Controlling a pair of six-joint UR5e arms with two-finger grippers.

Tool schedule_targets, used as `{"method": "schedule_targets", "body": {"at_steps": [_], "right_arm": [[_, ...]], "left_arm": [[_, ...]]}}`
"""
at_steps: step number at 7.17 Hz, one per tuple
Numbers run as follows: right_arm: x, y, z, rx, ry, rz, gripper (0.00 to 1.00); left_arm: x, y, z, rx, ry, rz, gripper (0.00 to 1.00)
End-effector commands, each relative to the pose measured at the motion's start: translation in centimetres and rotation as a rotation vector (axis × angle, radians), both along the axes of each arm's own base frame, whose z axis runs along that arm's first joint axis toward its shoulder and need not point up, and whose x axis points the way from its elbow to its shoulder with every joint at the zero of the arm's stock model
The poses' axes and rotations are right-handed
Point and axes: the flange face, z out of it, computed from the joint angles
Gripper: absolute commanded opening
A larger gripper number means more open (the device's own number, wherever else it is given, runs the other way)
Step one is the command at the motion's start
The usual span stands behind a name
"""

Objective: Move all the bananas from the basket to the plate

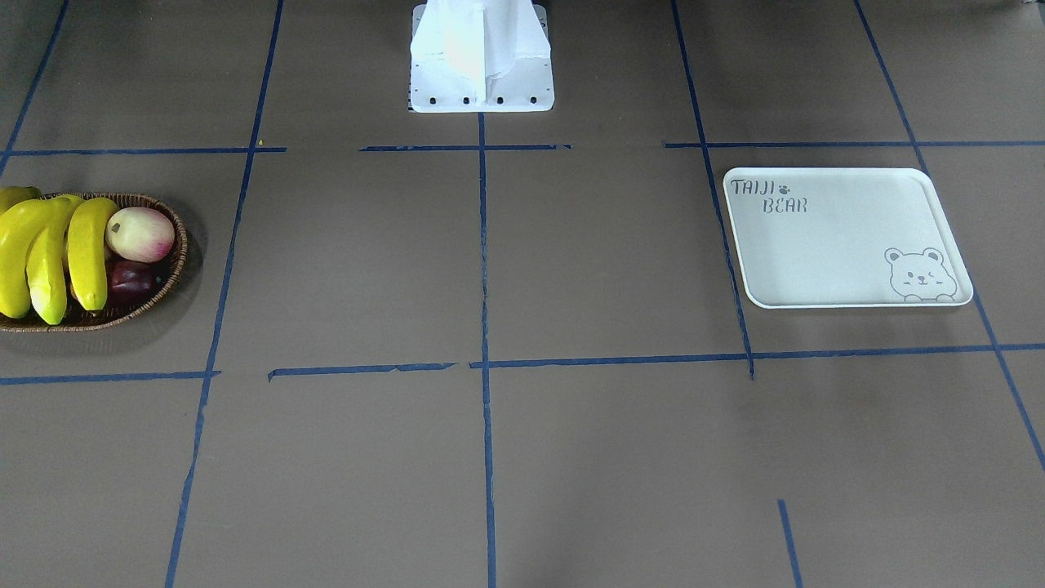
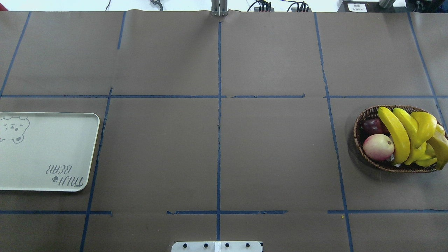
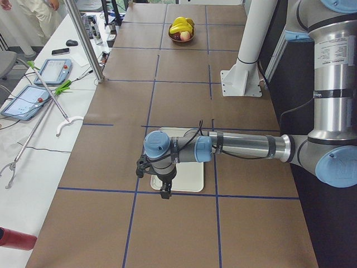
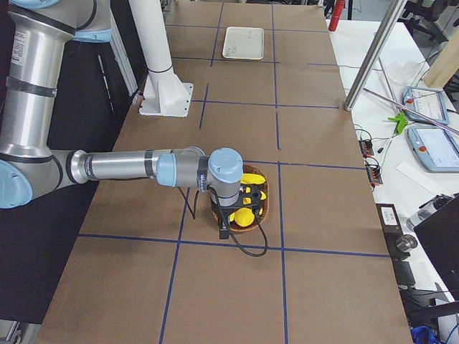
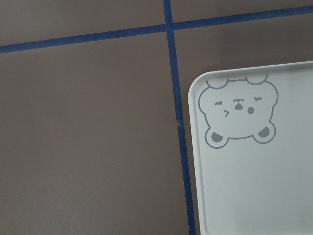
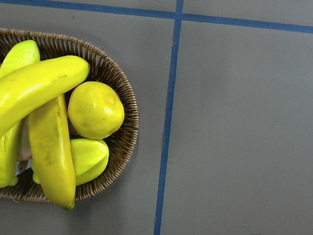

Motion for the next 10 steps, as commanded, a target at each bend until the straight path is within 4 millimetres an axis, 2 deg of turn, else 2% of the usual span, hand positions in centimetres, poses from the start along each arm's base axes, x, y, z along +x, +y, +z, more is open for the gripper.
{"method": "schedule_targets", "body": {"at_steps": [1,2,4,5,7,8,9,10], "right_arm": [[0.0,-0.6,-0.4,0.01,0.001,0.002,1.0],[-0.1,-1.2,-1.0,-0.001,0.002,0.029,1.0],[-1.0,-1.8,-3.8,-0.055,-0.001,0.126,1.0],[-2.9,-2.0,-6.6,-0.122,-0.006,0.216,1.0],[-8.1,-4.5,-11.2,-0.248,-0.022,0.376,0.99],[-11.5,-4.9,-12.2,-0.269,-0.028,0.48,0.99],[-14.7,-4.9,-12.0,-0.284,-0.033,0.558,0.98],[-15.8,-5.3,-10.0,-0.303,-0.035,0.575,0.95]], "left_arm": [[0.1,0.0,-0.1,0.002,0.0,0.002,1.0],[0.1,0.0,0.0,-0.002,0.0,0.002,1.0],[0.2,0.0,0.0,-0.003,0.001,0.002,1.0],[0.2,-0.1,-0.1,-0.001,0.001,0.002,1.0],[0.2,0.0,0.0,-0.003,0.001,0.002,1.0],[0.2,0.0,0.0,-0.001,0.001,0.002,1.0],[0.3,-0.1,-0.1,0.0,0.001,0.004,1.0],[0.3,-0.1,0.0,-0.001,0.001,0.004,1.0]]}}
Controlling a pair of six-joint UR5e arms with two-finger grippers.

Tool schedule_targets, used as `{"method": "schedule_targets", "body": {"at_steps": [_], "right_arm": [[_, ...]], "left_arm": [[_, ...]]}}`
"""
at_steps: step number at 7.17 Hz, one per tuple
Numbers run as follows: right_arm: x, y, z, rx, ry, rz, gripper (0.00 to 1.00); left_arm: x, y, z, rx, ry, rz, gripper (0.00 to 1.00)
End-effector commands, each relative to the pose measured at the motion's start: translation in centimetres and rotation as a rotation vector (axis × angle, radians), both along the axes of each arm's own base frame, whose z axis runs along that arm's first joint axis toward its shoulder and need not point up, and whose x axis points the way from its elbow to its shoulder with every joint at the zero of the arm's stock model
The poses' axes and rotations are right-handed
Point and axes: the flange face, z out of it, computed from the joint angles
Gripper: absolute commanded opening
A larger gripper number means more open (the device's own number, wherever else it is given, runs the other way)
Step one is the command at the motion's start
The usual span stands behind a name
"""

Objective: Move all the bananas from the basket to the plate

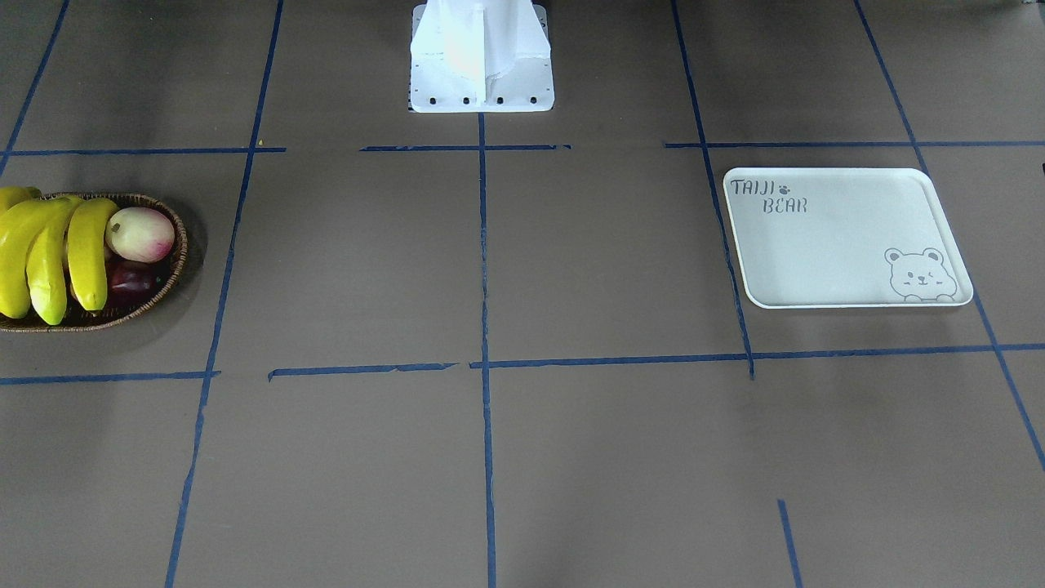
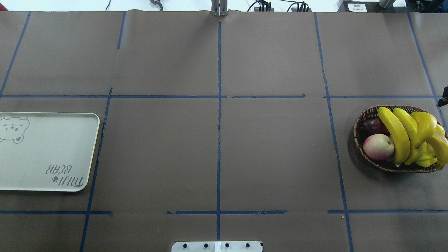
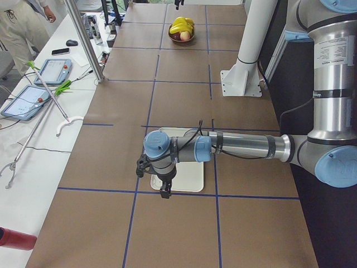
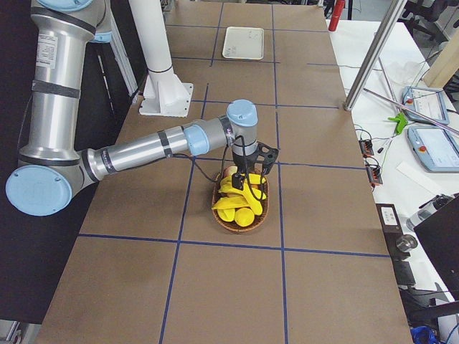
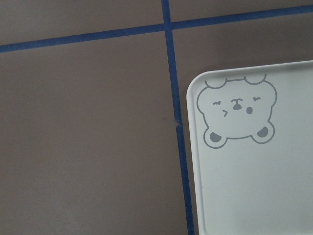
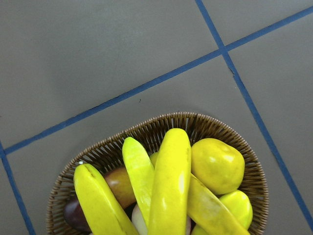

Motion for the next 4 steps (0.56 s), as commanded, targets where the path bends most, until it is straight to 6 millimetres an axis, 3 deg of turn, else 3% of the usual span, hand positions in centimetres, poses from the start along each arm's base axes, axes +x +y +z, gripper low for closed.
{"method": "schedule_targets", "body": {"at_steps": [1,2,4], "right_arm": [[-3.6,-0.2,2.1,-0.036,0.002,0.036,0.93],[-4.9,0.1,2.5,-0.024,0.021,0.001,0.93],[-5.7,1.3,4.3,-0.029,0.079,-0.016,0.9]], "left_arm": [[0.0,0.0,0.1,-0.002,0.0,0.0,1.0],[0.0,0.0,0.0,0.0,0.0,0.0,1.0],[0.0,0.0,0.0,-0.001,0.0,-0.002,1.0]]}}
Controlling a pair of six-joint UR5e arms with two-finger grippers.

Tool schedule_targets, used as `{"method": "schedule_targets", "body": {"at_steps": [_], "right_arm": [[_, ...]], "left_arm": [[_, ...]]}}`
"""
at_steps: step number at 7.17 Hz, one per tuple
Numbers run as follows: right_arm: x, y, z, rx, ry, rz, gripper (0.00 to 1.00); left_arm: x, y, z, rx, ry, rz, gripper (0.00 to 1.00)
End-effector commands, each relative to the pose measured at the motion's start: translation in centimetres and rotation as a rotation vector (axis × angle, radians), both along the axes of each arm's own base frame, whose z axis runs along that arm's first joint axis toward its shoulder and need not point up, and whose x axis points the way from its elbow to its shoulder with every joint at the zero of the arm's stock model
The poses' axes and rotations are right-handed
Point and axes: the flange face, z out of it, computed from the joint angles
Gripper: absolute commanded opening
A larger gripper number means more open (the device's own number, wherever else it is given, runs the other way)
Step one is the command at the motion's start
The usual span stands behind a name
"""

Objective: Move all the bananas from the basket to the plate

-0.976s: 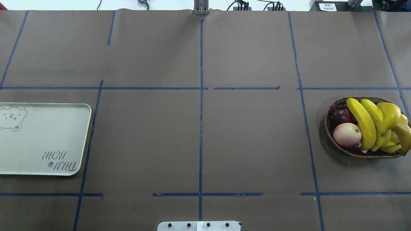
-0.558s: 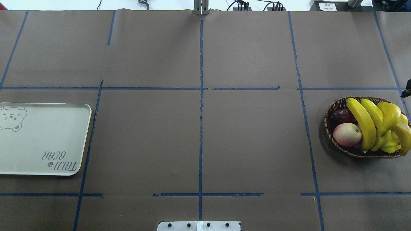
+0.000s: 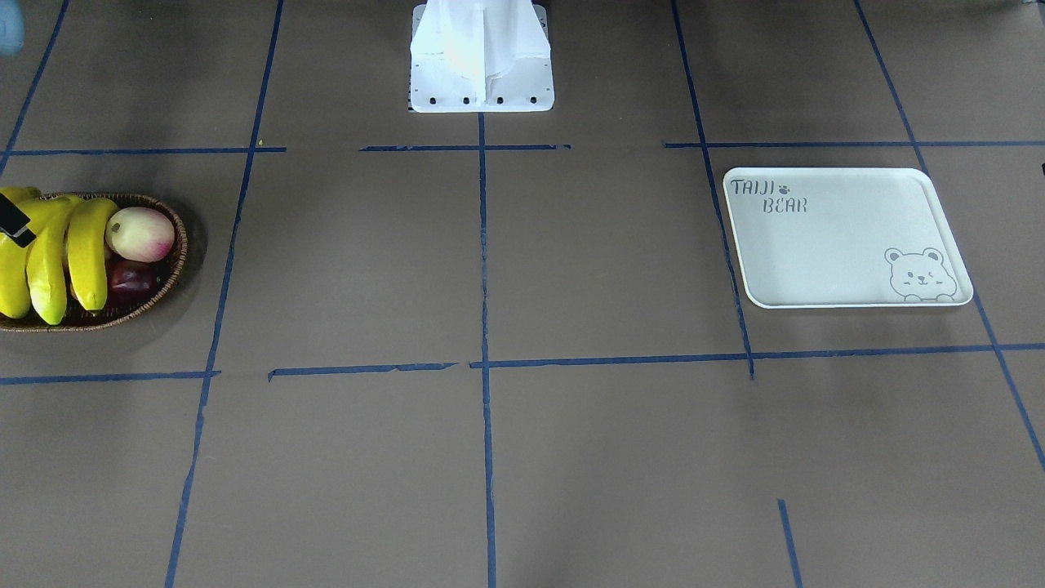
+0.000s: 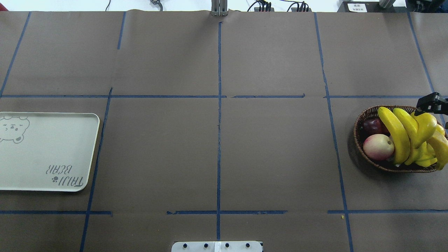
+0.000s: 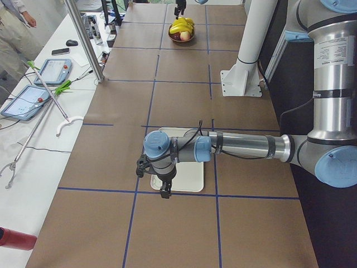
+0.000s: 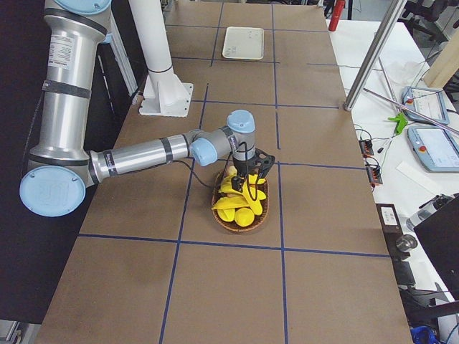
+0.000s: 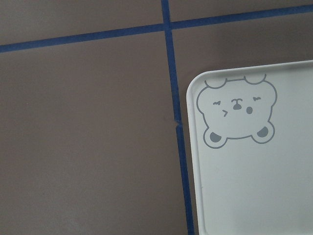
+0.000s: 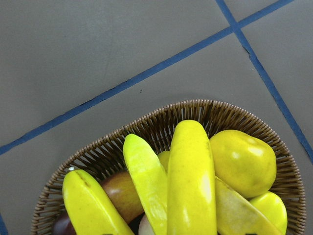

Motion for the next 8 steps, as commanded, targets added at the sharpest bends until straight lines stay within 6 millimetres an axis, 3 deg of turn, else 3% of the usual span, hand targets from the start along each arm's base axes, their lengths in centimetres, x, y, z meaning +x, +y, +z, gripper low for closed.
{"method": "schedule_targets", "body": {"at_steps": [1,3,4,5,6,8], "right_arm": [[-1.2,1.0,1.2,-0.004,0.036,-0.028,0.87],[-1.3,1.2,1.5,-0.003,0.048,-0.03,0.79],[-1.6,1.3,1.6,-0.007,0.049,-0.035,0.7],[-1.6,1.3,1.6,-0.007,0.049,-0.037,0.38],[-1.7,1.3,1.5,-0.004,0.048,-0.038,0.19],[-1.7,1.1,0.5,0.014,0.034,-0.041,0.01]], "left_arm": [[0.0,0.0,-0.1,-0.001,0.001,-0.001,1.0],[0.1,0.0,0.0,-0.001,0.004,0.0,1.0],[0.1,0.0,0.0,-0.001,0.004,0.0,1.0],[0.1,0.0,0.0,-0.001,0.004,0.0,1.0],[0.1,0.0,0.0,-0.003,0.004,0.0,1.0],[0.2,0.0,0.0,-0.003,0.004,0.002,1.0]]}}
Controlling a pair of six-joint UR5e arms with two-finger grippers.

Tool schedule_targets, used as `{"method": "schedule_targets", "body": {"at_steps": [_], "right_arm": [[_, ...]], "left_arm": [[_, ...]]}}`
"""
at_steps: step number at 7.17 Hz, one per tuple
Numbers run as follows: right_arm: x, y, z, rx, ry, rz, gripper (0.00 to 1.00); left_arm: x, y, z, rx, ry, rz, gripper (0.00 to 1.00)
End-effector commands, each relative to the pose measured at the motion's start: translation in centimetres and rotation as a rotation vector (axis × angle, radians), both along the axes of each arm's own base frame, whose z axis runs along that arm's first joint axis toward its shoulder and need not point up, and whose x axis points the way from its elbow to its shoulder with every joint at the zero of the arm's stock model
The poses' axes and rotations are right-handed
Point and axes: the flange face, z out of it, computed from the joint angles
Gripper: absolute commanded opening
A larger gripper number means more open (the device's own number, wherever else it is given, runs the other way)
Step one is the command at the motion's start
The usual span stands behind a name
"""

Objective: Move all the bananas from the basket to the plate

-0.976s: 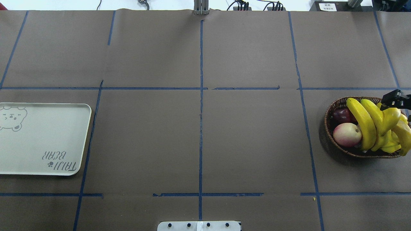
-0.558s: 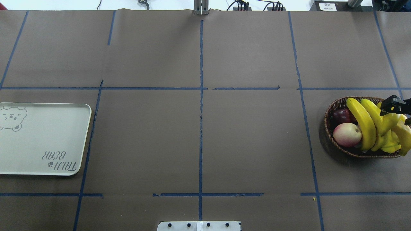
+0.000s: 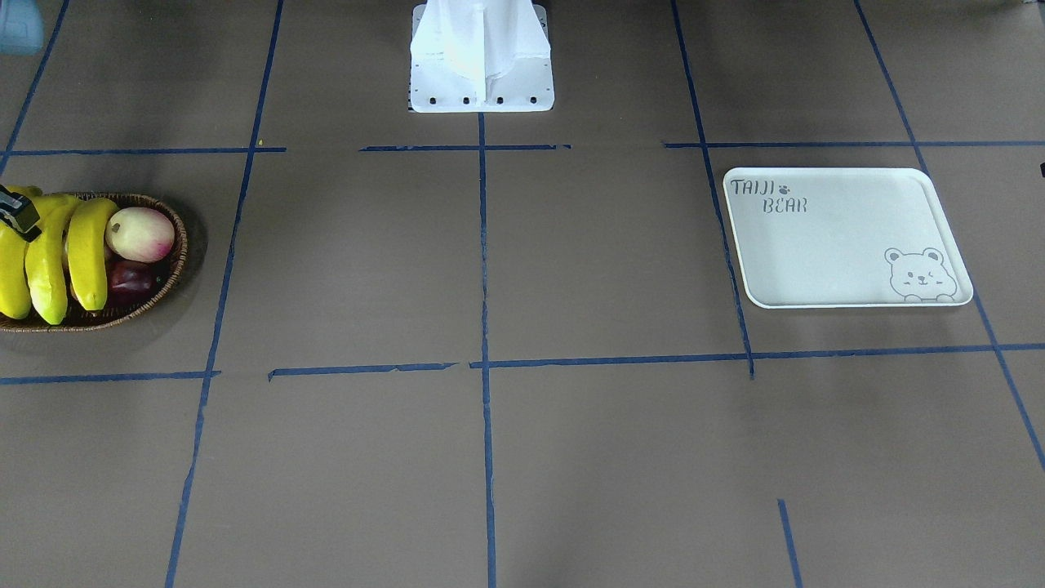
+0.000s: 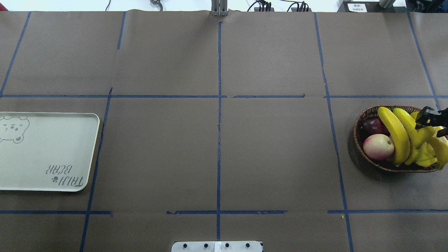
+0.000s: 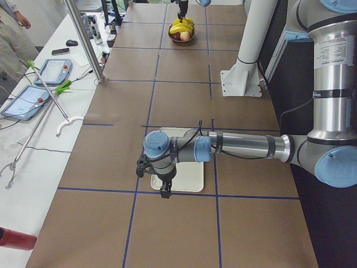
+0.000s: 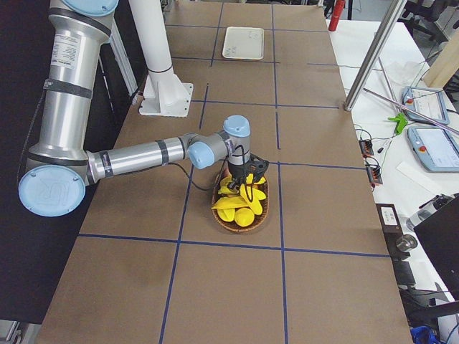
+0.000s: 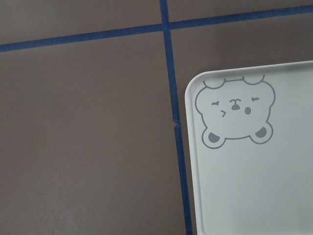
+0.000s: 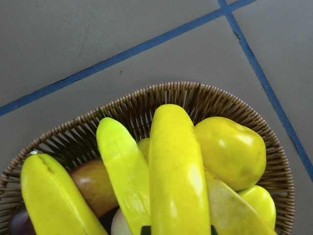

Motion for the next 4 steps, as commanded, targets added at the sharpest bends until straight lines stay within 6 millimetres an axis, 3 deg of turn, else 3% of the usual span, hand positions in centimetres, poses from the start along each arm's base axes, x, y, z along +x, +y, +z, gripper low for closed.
{"method": "schedule_targets", "body": {"at_steps": [1,3,4], "right_arm": [[0.5,0.2,-2.0,0.037,-0.024,-0.01,0.0],[4.4,0.6,-5.5,0.231,-0.034,-0.112,0.0],[4.8,0.2,-7.3,0.277,-0.046,-0.104,0.01]], "left_arm": [[0.0,0.0,0.0,0.001,0.002,0.0,1.0],[0.1,0.0,-0.2,0.01,-0.002,0.008,1.0],[0.1,-0.1,-0.3,0.013,-0.002,0.008,1.0]]}}
